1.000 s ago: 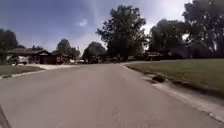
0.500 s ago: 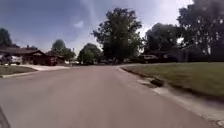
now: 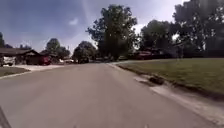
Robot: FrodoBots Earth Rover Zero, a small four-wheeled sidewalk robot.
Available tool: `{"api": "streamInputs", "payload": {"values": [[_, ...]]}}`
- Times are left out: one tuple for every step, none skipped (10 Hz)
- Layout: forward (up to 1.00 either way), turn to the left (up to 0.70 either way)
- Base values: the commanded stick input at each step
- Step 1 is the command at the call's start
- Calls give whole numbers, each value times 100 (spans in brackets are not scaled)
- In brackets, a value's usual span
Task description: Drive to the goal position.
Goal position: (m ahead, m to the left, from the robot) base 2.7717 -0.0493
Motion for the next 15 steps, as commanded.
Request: {"api": "streamInputs", "payload": {"values": [[70,3],[70,3],[70,3],[70,3],[70,3],[70,3],[70,3],[70,3],[70,3],[70,3],[70,3],[70,3],[70,3],[70,3],[70,3]]}}
